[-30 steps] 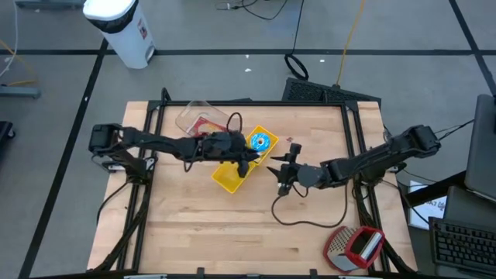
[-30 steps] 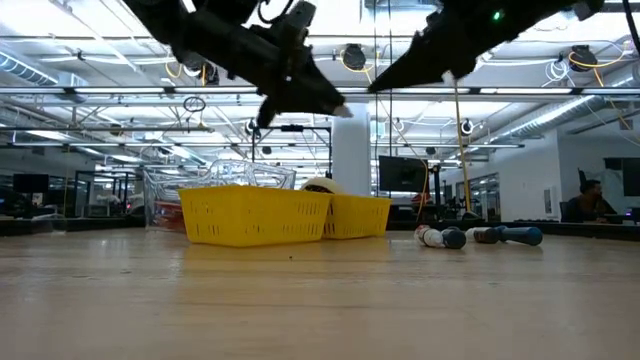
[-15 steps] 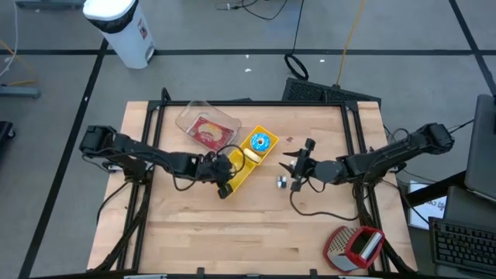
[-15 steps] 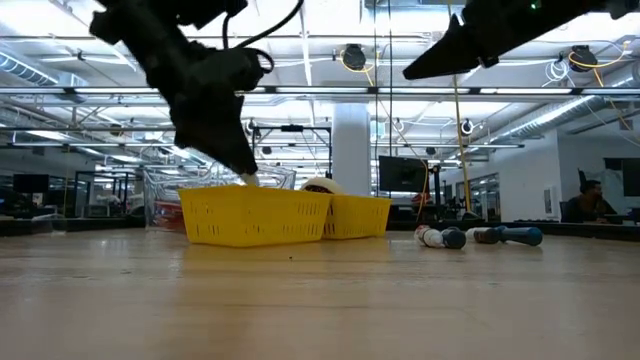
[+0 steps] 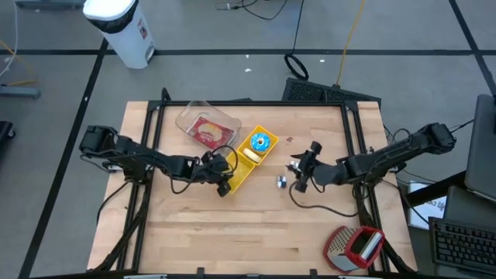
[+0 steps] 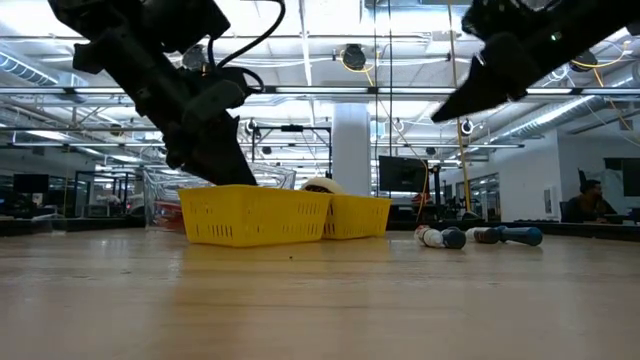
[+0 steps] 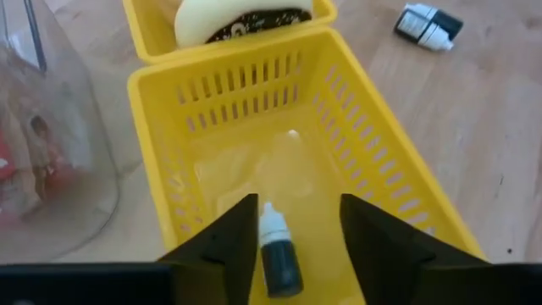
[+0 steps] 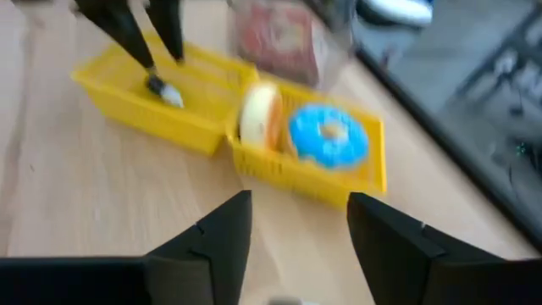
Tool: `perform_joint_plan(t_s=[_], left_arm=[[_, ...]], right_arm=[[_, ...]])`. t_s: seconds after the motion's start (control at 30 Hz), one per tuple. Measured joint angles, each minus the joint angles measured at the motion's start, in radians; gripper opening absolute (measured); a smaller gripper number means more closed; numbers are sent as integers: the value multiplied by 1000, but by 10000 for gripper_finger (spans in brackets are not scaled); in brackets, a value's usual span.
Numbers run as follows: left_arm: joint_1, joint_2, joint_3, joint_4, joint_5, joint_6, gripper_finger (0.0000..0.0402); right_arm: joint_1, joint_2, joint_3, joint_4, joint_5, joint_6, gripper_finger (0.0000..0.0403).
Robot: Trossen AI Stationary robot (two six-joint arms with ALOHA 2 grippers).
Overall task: Pick & Place Food Item
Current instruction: Put the blue food coloring bottle into the bottom yellow bin
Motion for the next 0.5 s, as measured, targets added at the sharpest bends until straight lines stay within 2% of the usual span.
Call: perform_joint_plan(t_s=[0.2, 0.3, 0.5], left_arm=[[18, 0, 0, 5, 0, -2, 220], [19, 0, 0, 9, 1, -4, 234], [19, 0, 0, 47, 2, -4, 238]], right_arm=[[-5, 1, 0, -318, -4, 317, 225], [-25, 6, -2, -440, -61, 496, 228], [-79, 57, -87, -387, -265, 577, 214]])
